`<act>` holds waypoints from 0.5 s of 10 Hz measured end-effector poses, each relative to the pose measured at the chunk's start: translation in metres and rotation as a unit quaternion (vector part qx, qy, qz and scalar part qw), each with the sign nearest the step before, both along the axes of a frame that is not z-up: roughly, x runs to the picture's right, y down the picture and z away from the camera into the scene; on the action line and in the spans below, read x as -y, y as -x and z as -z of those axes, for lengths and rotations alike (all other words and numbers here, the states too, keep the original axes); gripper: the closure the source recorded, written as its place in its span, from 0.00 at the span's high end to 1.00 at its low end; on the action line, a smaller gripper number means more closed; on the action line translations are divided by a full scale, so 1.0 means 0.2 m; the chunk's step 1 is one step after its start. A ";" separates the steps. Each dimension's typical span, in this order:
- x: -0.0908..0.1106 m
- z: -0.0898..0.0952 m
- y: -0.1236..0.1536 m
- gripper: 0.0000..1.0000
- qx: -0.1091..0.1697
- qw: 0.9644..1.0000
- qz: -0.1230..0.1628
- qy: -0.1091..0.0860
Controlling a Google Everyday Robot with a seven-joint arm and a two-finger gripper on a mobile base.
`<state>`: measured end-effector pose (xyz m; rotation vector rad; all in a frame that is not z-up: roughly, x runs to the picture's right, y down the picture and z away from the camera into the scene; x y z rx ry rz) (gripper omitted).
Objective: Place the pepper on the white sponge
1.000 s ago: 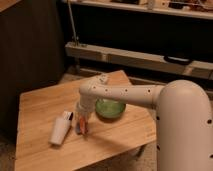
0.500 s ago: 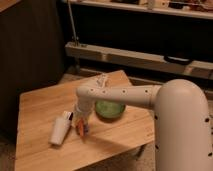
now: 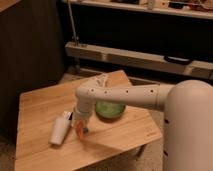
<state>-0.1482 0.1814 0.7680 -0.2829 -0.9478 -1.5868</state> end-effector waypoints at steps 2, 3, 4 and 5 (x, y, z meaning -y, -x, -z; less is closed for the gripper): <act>0.00 0.00 0.00 0.74 -0.001 1.000 -0.002 0.000; 0.02 -0.04 0.01 0.74 -0.003 1.000 -0.008 0.006; 0.04 -0.09 0.03 0.74 -0.005 1.000 -0.017 0.011; 0.08 -0.19 0.07 0.74 -0.007 0.999 -0.028 0.019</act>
